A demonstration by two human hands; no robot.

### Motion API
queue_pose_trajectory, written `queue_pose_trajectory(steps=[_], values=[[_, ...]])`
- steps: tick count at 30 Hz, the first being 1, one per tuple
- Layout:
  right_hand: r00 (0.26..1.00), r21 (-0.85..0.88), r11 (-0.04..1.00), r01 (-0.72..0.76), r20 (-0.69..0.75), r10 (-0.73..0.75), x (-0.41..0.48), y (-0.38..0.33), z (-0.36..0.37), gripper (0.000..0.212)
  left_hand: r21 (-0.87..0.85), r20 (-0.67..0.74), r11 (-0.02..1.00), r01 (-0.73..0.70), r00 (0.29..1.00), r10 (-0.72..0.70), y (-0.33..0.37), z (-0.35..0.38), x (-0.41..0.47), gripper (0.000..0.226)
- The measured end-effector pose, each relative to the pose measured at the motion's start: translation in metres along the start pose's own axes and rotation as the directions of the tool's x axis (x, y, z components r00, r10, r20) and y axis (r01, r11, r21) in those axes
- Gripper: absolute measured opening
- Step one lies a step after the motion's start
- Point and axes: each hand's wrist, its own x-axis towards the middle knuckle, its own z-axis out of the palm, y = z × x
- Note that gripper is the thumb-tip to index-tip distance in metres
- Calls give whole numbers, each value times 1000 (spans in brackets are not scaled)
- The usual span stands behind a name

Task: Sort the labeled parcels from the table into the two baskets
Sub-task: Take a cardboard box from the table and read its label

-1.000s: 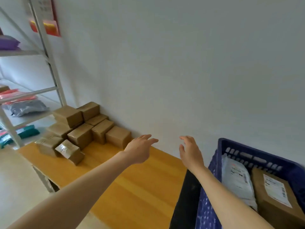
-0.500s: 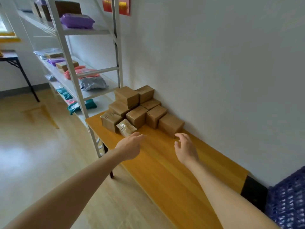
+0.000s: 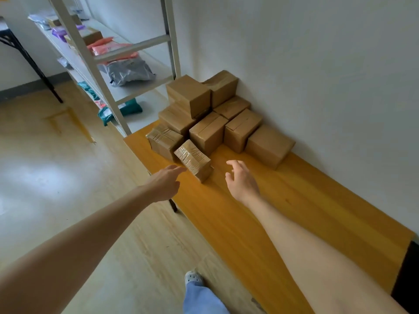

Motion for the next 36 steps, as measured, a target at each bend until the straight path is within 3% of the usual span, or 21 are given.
queue_pose_trajectory(steps=[3,6,11,16,23,29,36], values=[[994,58,994,-88,78,83,22,5,20,40,5,1,1000,23,1000,-23,-13,-4,33,52],[926,194,931,-308,286,247,36,5,39,50,-35,28,997,64,998,-63,-22,2,55,53],[807,394,734,-553,475,352,56,0,62,59,-88,17,993,73,997,-72,-33,8,88,53],[721,538,481,-692,551,421,70,-3,73,60,-127,52,991,40,998,-34,-37,4,123,52],[658,649,232,-725,551,513,79,-11,87,59,-96,171,995,2,985,14,-44,-4,156,56],[601,719,45,-694,544,585,86,-26,93,56,-76,159,997,19,987,-7,-40,-10,176,53],[550,779,-71,-623,501,668,85,-43,105,56,-74,185,996,-49,981,62,-44,-10,182,48]])
